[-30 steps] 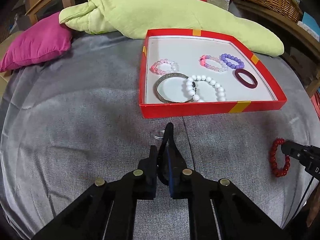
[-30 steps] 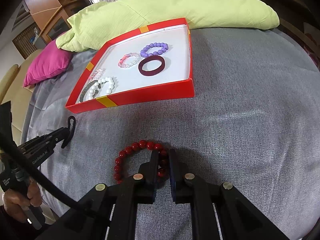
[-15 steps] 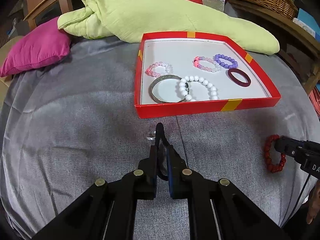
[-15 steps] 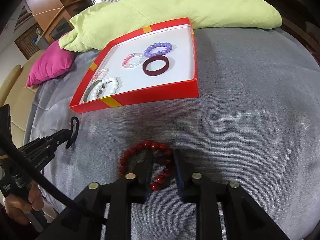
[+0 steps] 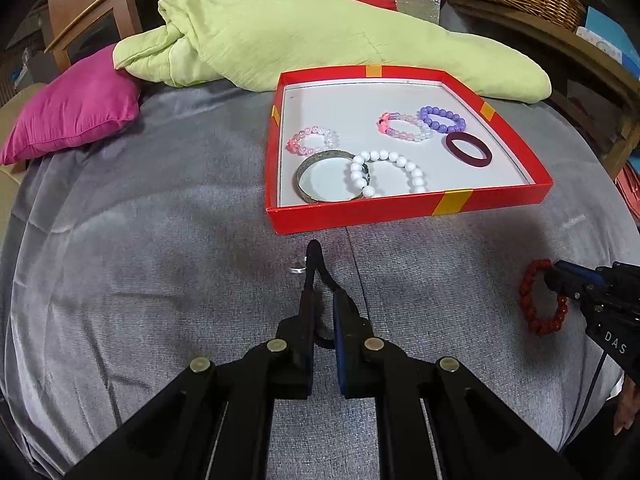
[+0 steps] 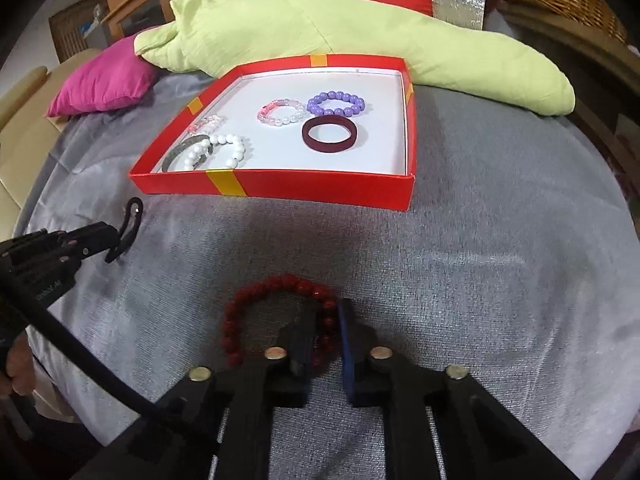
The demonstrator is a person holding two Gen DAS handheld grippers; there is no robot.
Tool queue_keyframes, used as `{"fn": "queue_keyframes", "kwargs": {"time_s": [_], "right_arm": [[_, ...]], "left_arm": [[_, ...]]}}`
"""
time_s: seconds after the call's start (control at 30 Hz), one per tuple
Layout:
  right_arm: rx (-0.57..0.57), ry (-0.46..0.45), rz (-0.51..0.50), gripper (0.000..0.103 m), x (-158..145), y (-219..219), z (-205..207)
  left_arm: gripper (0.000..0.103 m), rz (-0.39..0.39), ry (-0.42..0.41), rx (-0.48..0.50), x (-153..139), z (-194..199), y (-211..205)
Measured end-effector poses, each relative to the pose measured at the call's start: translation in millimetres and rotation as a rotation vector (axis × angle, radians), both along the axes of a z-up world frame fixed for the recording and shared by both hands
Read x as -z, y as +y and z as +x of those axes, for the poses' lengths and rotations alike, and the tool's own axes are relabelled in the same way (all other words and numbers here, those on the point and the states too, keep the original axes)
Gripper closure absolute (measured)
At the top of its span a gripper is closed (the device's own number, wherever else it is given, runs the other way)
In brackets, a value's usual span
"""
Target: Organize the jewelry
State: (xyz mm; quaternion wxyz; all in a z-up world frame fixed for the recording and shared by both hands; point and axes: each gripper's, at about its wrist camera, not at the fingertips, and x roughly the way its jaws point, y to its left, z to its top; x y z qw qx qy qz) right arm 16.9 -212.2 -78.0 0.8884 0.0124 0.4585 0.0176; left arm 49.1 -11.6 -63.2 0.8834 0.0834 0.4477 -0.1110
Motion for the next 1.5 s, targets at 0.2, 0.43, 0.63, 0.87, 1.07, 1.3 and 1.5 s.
{"fn": "queue_keyframes", "kwargs": {"time_s": [0.2, 0.43, 0.63, 0.87, 1.07, 1.3, 1.5], "right_arm": [[0.020, -0.017, 0.020, 0.093, -4.0, -4.6, -0.3], [0.078, -0.011, 0.078, 0.093, -4.3, -21.5, 2.2], [0.074, 0.011, 0.093, 0.093, 0.0, -22.6, 4.8], [0.077, 0.017, 0.094, 0.091, 1.8, -22.0, 6.0], [0.080, 0.019, 0.116, 0.090, 2.5, -24.8, 6.6], [0.077, 0.020, 0.142, 0.090, 1.8, -28.1, 5.2], [0.083, 0.031, 0.231, 0.090, -0.5, -39.8, 4.2]], "left_arm": [[0.094, -0.013, -0.001, 0.009, -2.0, -1.5, 0.5], [0.093, -0.080, 0.010, 0.014, -5.4, -2.4, 9.9], [0.094, -0.132, 0.053, -0.011, 0.0, -0.5, 27.8], [0.049, -0.163, 0.065, -0.061, -0.8, 3.9, 39.9], [0.043, -0.184, 0.058, -0.035, -1.5, 10.5, 28.5], [0.043, -0.194, 0.049, -0.095, 6.6, 31.8, 33.9], [0.069, -0.201, 0.047, -0.052, 11.1, 32.8, 28.1]]}}
